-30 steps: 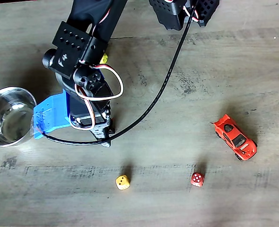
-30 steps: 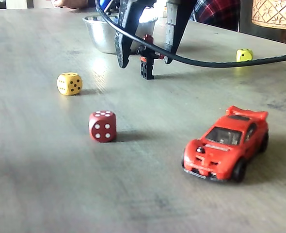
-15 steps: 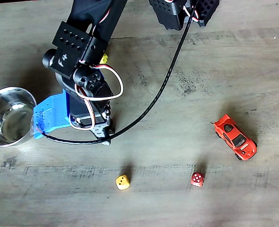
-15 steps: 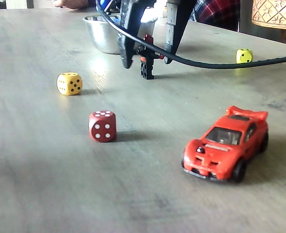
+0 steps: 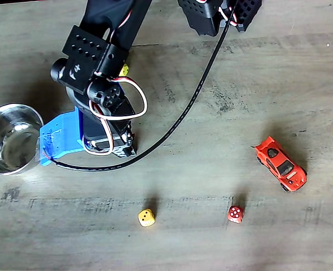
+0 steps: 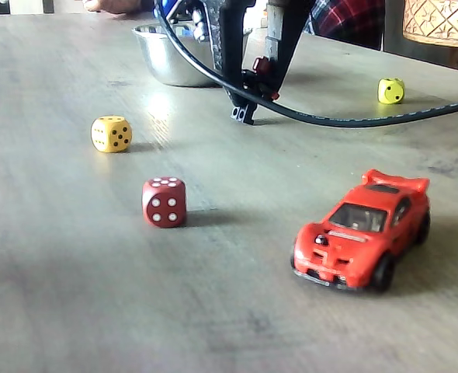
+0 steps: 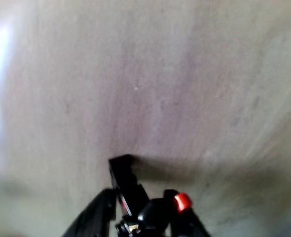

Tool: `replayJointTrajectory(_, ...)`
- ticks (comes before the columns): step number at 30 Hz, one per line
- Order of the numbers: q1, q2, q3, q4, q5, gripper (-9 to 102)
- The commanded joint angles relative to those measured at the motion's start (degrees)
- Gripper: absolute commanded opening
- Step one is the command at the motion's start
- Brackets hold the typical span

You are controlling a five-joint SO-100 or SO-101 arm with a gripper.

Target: Pick up the lego figure and place in bowl

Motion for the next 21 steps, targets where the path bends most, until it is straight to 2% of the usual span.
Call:
replayJointTrajectory(1, -0.4, 0.4, -0.3, -0.3, 0.5, 10)
replayJointTrajectory(13, -0.4, 0.4, -0.3, -0.3, 0.5, 2)
replayJointTrajectory(21, 0.4, 1.6, -1.3, -0.6, 0.3, 2)
